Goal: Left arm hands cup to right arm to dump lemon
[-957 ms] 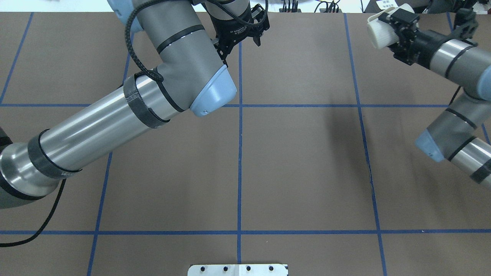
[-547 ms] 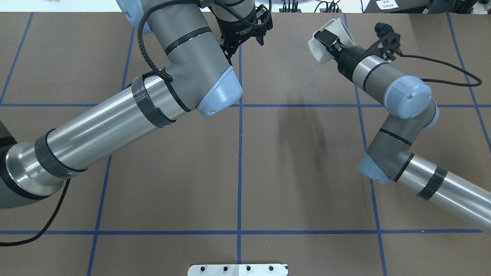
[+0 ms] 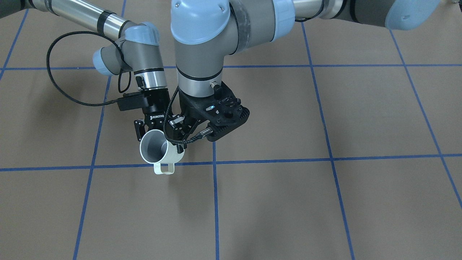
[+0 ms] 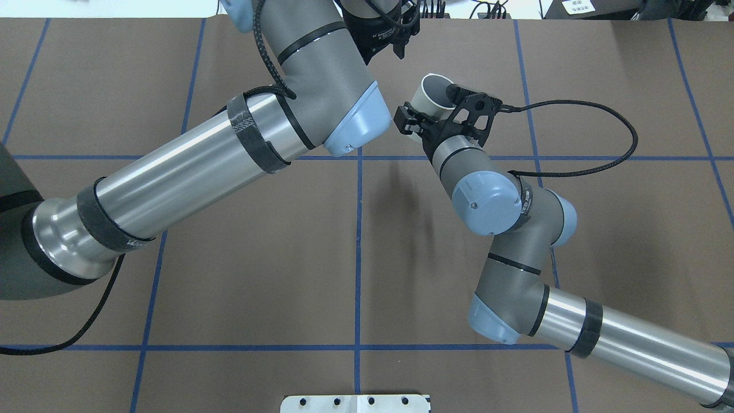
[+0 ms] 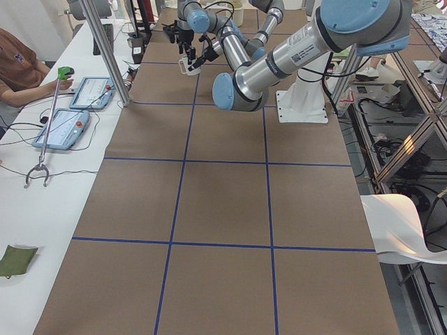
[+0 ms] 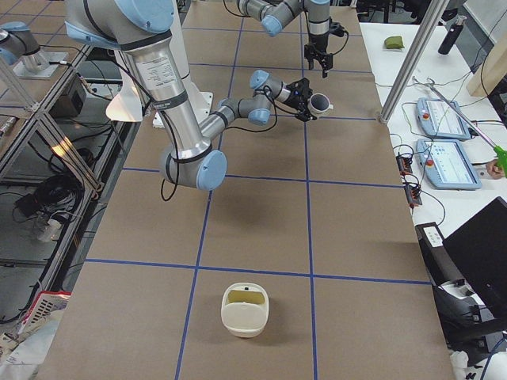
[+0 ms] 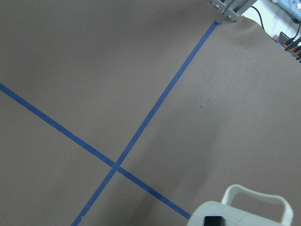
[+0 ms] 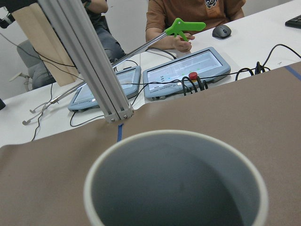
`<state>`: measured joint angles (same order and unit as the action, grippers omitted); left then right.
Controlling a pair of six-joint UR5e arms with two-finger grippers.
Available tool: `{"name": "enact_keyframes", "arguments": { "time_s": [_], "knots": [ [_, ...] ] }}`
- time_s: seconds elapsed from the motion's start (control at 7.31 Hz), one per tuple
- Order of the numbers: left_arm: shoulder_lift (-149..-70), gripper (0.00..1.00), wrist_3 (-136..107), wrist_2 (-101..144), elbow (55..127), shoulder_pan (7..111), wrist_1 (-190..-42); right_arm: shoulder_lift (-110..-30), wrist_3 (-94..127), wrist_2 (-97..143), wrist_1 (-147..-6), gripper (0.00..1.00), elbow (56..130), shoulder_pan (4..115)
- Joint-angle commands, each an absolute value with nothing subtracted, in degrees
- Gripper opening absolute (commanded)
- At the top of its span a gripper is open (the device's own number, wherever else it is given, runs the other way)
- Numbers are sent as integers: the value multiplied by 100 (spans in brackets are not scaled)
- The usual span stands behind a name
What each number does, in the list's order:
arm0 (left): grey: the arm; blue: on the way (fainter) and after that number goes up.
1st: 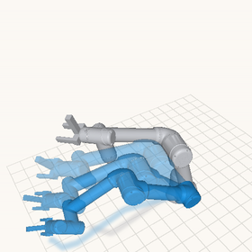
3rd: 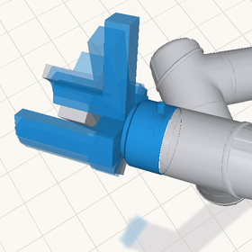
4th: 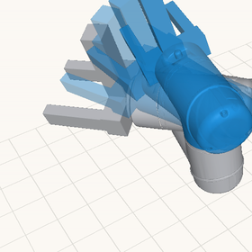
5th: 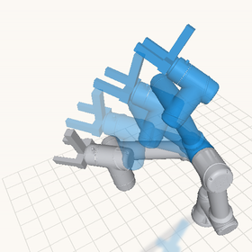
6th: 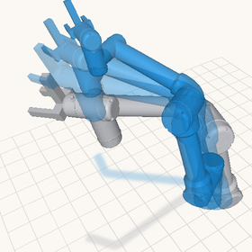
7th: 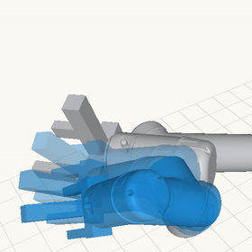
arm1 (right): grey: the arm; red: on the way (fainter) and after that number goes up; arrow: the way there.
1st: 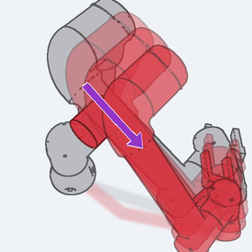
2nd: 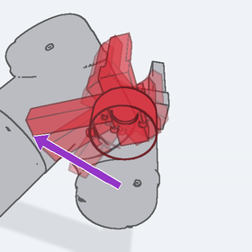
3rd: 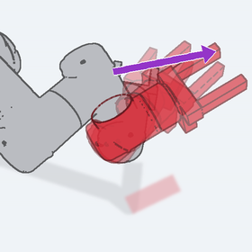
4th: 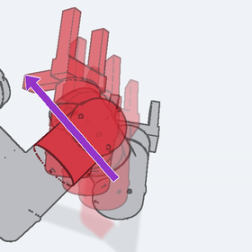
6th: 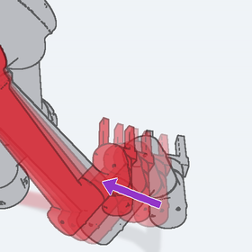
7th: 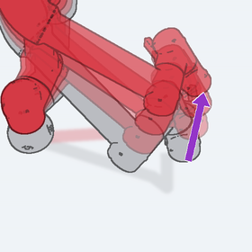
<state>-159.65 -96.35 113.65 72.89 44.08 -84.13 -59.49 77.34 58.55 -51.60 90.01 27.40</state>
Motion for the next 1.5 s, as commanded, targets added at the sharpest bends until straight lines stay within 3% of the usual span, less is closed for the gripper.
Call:
{"name": "enact_keyframes", "arguments": {
  "time_s": [0.0,1.37],
  "knots": [
    [-15987,95,-9633,11373,7216,4395,-8394,-5950,7296,5547,-5238,29,8983,2444],
    [-16031,70,-9308,11786,7277,3929,-7831,-5607,6372,4113,-5230,34,8587,2030]
  ]
}}
